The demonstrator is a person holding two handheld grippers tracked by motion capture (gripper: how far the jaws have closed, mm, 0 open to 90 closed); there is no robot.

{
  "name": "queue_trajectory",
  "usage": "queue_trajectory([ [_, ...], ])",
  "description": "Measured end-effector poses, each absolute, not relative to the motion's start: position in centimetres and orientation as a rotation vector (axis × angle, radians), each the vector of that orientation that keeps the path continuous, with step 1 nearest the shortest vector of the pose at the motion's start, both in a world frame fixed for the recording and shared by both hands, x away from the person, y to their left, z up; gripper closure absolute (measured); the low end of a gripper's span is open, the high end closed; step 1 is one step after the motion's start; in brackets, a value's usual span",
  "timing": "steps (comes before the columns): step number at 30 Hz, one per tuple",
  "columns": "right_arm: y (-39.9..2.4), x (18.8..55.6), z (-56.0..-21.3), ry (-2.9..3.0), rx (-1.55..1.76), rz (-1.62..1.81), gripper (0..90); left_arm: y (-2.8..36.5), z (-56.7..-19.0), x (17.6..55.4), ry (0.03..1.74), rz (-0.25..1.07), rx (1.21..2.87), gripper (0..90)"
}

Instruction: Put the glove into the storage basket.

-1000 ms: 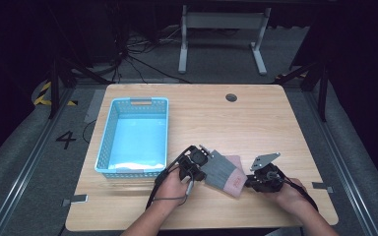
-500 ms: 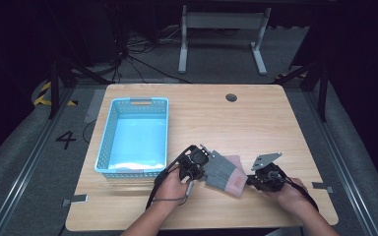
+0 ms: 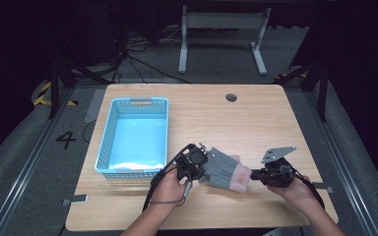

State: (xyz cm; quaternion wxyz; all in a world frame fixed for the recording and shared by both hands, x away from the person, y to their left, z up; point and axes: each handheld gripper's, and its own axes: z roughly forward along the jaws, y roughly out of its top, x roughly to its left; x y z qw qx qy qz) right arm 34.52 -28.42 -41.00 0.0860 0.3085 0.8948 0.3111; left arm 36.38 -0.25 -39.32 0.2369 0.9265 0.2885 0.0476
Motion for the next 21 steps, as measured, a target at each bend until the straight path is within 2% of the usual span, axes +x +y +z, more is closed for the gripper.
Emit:
queue_trajectory([
  [9,-28.4,35.2,-39.3,2.612,0.899,0.969,85.2,0.2,-38.6,35.4,0.795,0.135,2.526,87.9],
  [21,-27.6,36.9,-39.1,2.587,0.880,0.978,85.5,0.6,-38.3,34.1,0.808,0.132,2.524,87.9],
])
